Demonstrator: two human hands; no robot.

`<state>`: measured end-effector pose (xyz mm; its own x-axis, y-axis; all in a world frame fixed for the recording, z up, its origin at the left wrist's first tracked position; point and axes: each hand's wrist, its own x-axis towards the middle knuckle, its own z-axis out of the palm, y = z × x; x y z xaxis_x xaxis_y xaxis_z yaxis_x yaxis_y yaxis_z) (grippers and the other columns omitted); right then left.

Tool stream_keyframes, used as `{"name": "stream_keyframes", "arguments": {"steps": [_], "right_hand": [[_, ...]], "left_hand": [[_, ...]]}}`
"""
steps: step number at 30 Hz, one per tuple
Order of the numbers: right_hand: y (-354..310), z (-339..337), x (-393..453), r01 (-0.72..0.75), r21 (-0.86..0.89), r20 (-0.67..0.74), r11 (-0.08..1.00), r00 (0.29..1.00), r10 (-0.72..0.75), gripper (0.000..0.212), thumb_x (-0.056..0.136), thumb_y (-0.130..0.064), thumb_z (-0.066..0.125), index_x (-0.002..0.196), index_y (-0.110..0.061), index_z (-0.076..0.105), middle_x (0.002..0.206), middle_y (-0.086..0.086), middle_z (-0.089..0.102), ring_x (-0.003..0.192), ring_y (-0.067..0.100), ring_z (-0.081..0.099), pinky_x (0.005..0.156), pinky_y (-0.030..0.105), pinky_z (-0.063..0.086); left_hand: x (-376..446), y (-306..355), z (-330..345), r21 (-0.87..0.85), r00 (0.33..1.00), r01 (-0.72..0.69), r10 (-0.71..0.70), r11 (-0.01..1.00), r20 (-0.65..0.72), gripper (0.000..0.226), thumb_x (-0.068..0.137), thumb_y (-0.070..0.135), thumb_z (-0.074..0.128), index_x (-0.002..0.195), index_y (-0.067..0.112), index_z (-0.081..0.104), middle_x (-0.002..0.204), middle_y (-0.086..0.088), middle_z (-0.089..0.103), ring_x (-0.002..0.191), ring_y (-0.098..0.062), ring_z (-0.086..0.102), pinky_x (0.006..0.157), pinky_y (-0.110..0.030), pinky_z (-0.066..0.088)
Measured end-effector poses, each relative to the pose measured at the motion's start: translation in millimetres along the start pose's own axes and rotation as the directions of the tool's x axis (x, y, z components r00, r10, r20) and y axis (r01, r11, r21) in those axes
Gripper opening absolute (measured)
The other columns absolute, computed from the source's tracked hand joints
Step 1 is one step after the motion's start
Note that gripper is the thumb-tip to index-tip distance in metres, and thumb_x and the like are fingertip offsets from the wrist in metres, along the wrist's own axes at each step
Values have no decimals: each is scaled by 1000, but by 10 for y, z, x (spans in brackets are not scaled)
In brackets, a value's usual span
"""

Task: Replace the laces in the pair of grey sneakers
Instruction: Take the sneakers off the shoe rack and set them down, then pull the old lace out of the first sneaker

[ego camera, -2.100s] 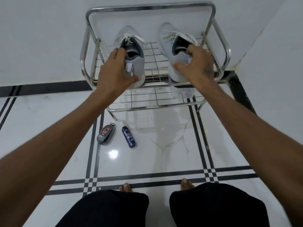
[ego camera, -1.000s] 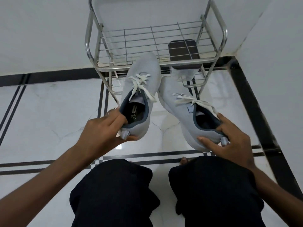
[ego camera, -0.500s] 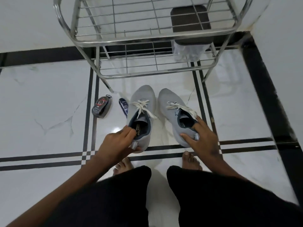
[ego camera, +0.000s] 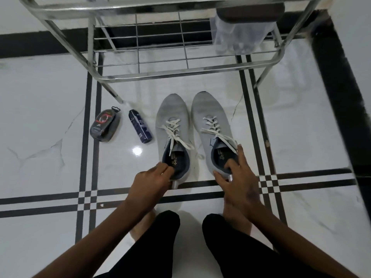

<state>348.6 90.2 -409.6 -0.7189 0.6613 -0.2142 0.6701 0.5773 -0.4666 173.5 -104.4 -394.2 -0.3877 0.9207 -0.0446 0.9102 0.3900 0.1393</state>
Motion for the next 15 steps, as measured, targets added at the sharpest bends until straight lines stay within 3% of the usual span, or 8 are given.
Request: {"name": "stream_keyframes", "arguments": {"steps": [1,3,4,6,10,15], "right_hand": [[2,-3,10,5,0,6,1000,1000,-5,31,85,-42,74,87,-19,54,166,4,13,124,29,55,73,25,45],[4,-30,52,24,0,25,1000,999,-24,29,82,-42,76,88,-20,59,168,6,0,151,30,20,87,33,50],[9,-48,81,43,-14,41,999,998,-42,28,82,-42,76,91,-19,62,167,5,-8,154,29,3,98,38,48],[24,-68,159,92,-30,82,995,993,-89,30,83,-42,75,99,-18,68,166,5,-17,153,28,-10,115,44,34],[-13,-86,202,27,2,193,1000,981,-27,32,89,-45,69,102,-16,72,166,-5,-17,154,19,-3,111,34,35],[48,-107,136,-60,-28,177,998,982,64,35,95,-41,63,108,-11,73,167,-4,-5,151,21,16,115,32,33]], "left_hand": [[12,30,-14,-5,1000,2,-2,1000,3,36,56,12,91,84,14,69,80,-3,64,54,-21,62,39,-24,39],[25,55,-41,-23,1000,2,-1,1000,8,38,54,15,92,85,15,72,82,-1,67,61,-21,66,40,-25,44],[24,50,-51,-38,1000,2,-2,999,9,39,54,19,93,87,16,73,86,-1,70,67,-21,68,42,-26,47],[31,8,-76,-49,1000,-6,7,999,14,41,56,28,94,91,16,76,96,0,73,81,-24,71,50,-29,55],[73,-67,-110,17,997,-43,42,999,57,37,53,24,97,82,14,77,94,-3,74,85,-28,72,53,-33,57],[-4,-74,-97,21,997,-54,53,998,59,38,48,26,98,75,16,75,83,-1,72,78,-25,71,43,-30,52]]}}
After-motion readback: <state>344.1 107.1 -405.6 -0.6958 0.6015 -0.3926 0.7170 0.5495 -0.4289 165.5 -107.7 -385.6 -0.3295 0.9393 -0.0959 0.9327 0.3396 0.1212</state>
